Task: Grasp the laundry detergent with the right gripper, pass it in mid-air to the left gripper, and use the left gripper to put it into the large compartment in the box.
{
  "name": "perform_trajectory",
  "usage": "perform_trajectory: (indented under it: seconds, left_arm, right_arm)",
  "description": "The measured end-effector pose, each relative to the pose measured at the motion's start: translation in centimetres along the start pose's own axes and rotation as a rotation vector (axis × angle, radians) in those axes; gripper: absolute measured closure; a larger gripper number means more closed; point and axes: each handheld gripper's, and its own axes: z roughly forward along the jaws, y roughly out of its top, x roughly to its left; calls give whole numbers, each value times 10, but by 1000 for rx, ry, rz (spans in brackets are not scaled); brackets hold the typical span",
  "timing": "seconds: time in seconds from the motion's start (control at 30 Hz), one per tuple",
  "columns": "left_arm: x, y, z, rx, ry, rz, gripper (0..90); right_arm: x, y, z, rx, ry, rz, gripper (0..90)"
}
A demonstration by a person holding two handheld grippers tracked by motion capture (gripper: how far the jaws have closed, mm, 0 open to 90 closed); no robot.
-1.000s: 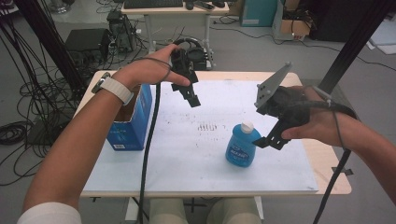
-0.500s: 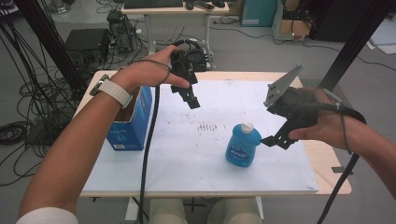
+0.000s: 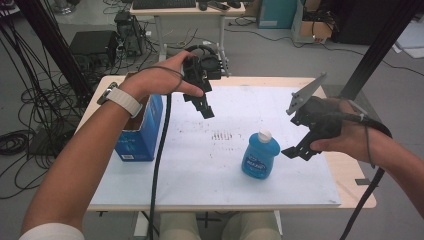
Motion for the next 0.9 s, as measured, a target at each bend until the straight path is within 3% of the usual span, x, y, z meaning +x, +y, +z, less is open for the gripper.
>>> perform_trajectory:
  seconds: [0.27,0.47,0.5,0.67,0.9]
  left_arm:
    - [0,-2,-1,1,4,-2,85]
    - [-1,-3,0,-3,8,-1,85]
    - [-1,-3,0,-3,8,-2,85]
    - [-1,-5,1,-3,8,-6,86]
    - [-1,-4,2,-7,8,-3,87]
  right_arm:
    - [-1,-4,10,-15,11,29,78]
    - [-3,-6,19,-33,24,17,83]
    - [-1,-7,20,-33,27,40,83]
    - [-5,-10,25,-59,24,29,84]
    - [-8,-18,32,-76,25,63,84]
